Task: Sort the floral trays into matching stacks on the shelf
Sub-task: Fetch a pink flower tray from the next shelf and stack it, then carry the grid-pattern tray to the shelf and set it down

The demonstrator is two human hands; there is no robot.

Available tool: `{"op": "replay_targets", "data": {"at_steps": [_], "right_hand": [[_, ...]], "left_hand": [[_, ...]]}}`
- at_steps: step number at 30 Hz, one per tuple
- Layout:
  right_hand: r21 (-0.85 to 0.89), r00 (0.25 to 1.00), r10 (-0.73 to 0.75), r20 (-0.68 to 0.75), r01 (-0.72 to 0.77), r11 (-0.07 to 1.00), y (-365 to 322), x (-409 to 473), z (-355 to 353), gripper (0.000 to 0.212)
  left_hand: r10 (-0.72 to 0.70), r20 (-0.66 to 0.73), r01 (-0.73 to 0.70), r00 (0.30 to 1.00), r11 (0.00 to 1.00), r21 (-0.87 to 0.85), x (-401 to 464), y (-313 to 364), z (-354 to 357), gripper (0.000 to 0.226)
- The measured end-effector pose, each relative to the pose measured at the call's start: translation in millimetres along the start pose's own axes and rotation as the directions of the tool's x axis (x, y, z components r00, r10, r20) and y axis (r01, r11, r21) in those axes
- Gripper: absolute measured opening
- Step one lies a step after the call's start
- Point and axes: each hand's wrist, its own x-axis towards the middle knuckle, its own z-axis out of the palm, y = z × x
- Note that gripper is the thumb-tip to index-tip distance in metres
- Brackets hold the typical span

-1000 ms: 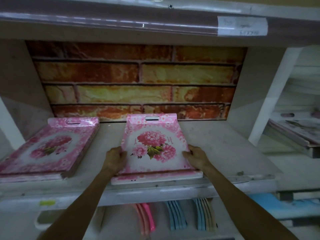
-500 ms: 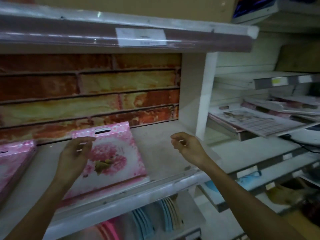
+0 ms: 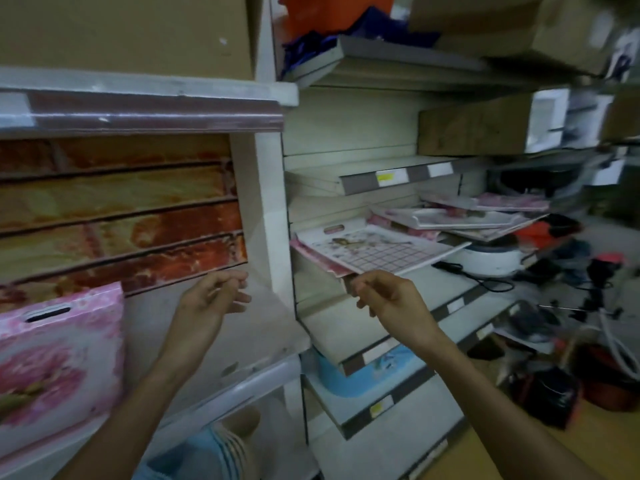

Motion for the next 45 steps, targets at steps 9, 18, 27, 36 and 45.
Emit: {"op": "replay_targets", "data": {"at_steps": [9, 18, 27, 36, 45], "right_hand": [[-0.001, 0.993, 0.083, -0.083, -0.083, 0.997, 44, -17, -108, 0.015], [-0.023, 0.985, 0.116, -0.127, -0.120, 0.993, 90, -2, -155, 0.015], [-0.083, 0.982, 0.138, -0.132, -0.150, 0.985, 124, 59, -191, 0.015], [-0.140, 0.978, 0.081, -0.192, -0.109, 0.984, 129, 111, -214, 0.012], [-0.399, 0.996, 0.010, -0.083, -0.043, 0.916, 119, 155, -229, 0.017]], "left_hand": [[-0.379, 0.244, 0.448, 0.893, 0.799, -0.401, 21, -11, 155, 0.014], [-0.541, 0.421, 0.685, 0.728, 0.545, -0.483, 54, -31, 250, 0.034], [-0.556, 0.261, 0.569, 0.789, 0.501, -0.652, 93, -57, 298, 0.034], [-0.512, 0.172, 0.493, 0.841, 0.596, -0.635, 94, -62, 301, 0.041], [-0.504, 0.278, 0.558, 0.818, 0.577, -0.596, 48, -44, 253, 0.043]]}}
